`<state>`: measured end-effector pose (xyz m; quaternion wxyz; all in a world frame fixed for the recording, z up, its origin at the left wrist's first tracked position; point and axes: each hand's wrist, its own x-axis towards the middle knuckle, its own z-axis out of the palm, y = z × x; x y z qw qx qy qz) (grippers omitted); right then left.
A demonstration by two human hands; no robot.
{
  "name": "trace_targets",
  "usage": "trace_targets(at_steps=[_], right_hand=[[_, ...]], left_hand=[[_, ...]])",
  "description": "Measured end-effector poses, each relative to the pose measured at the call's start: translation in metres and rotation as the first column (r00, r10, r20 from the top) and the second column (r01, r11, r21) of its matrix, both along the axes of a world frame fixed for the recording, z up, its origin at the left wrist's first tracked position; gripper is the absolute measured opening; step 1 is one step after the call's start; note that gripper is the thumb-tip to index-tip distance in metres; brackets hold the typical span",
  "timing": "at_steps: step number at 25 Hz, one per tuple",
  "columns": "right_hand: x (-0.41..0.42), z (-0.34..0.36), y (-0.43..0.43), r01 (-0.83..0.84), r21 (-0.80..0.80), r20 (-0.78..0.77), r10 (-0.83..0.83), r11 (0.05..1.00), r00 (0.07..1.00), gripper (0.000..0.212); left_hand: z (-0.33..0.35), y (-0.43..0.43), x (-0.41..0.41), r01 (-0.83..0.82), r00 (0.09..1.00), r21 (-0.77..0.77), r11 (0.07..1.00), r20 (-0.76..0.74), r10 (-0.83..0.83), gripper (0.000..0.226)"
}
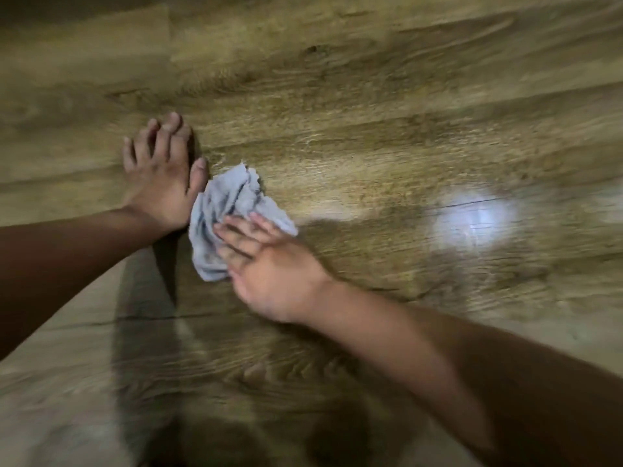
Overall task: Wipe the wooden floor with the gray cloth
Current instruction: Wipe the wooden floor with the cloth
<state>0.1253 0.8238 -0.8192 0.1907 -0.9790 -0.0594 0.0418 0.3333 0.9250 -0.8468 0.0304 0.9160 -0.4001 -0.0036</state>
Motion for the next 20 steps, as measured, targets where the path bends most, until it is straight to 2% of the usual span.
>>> trace_targets(at_steps=[2, 3, 4, 6, 7, 8, 9, 10, 11, 12, 14, 16, 17, 18, 20], right_hand=[[-0.057, -0.004, -0.075, 0.001, -0.021, 0.047, 0.0, 1.0, 0.999, 0.044], [-0.097, -0.009, -0.123, 0.145, -0.029, 0.064, -0.142, 0.989, 0.988, 0.041], [-0.141, -0.012, -0.176, 0.365, -0.071, 0.037, -0.363, 0.928, 0.931, 0.043], [-0.218, 0.001, -0.237, 0.715, -0.163, -0.141, -0.734, 0.68, 0.665, 0.056], [-0.239, 0.004, -0.245, 0.792, -0.2, -0.181, -0.816, 0.577, 0.549, 0.058], [-0.246, 0.005, -0.238, 0.828, -0.243, -0.152, -0.863, 0.505, 0.482, 0.054], [-0.233, 0.002, -0.215, 0.827, -0.291, -0.061, -0.872, 0.481, 0.486, 0.048], [-0.211, -0.001, -0.184, 0.78, -0.287, -0.004, -0.814, 0.557, 0.58, 0.041], [-0.18, -0.001, -0.146, 0.69, -0.233, 0.041, -0.702, 0.685, 0.711, 0.037], [-0.142, -0.001, -0.103, 0.55, -0.168, 0.091, -0.543, 0.818, 0.835, 0.036], [-0.069, -0.004, -0.016, 0.215, -0.133, 0.133, -0.197, 0.967, 0.971, 0.037], [-0.011, 0.005, 0.059, -0.097, -0.105, 0.026, 0.1, 0.99, 0.995, 0.042], [0.006, 0.008, 0.074, -0.177, -0.091, -0.023, 0.175, 0.98, 0.984, 0.045], [0.012, 0.008, 0.071, -0.214, -0.073, -0.042, 0.211, 0.974, 0.976, 0.047], [-0.008, 0.002, 0.027, -0.207, -0.046, 0.032, 0.208, 0.977, 0.978, 0.045]], left_hand=[[-0.005, 0.0, 0.0, -0.004, 1.0, -0.014, 1.0, 0.005, 0.004, 0.066], [-0.008, -0.001, 0.0, 0.004, 1.0, -0.027, 1.0, 0.0, -0.004, 0.064], [-0.011, 0.0, 0.001, 0.009, 1.0, -0.045, 0.999, -0.007, -0.009, 0.063], [-0.013, 0.005, 0.003, 0.015, 1.0, -0.086, 0.996, 0.012, -0.014, 0.06], [-0.013, 0.006, 0.004, 0.005, 1.0, -0.1, 0.995, 0.016, -0.004, 0.059], [-0.011, 0.005, 0.003, -0.006, 1.0, -0.099, 0.995, 0.012, 0.007, 0.058], [-0.007, 0.002, -0.001, -0.002, 1.0, -0.069, 0.998, 0.026, 0.004, 0.058], [-0.003, -0.002, -0.003, 0.019, 0.999, -0.005, 1.0, 0.046, -0.019, 0.059], [0.004, -0.006, -0.002, 0.044, 0.997, 0.084, 0.995, 0.063, -0.049, 0.061], [0.014, -0.011, 0.005, 0.071, 0.995, 0.183, 0.981, 0.056, -0.082, 0.064], [0.043, -0.029, 0.03, 0.145, 0.989, 0.349, 0.926, -0.027, -0.144, 0.08], [0.07, -0.052, 0.043, 0.224, 0.975, 0.449, 0.865, -0.097, -0.202, 0.095], [0.08, -0.063, 0.041, 0.258, 0.966, 0.477, 0.84, -0.124, -0.226, 0.104], [0.084, -0.071, 0.035, 0.297, 0.955, 0.505, 0.81, -0.151, -0.256, 0.115], [0.084, -0.084, 0.021, 0.402, 0.914, 0.562, 0.723, -0.198, -0.354, 0.139]])
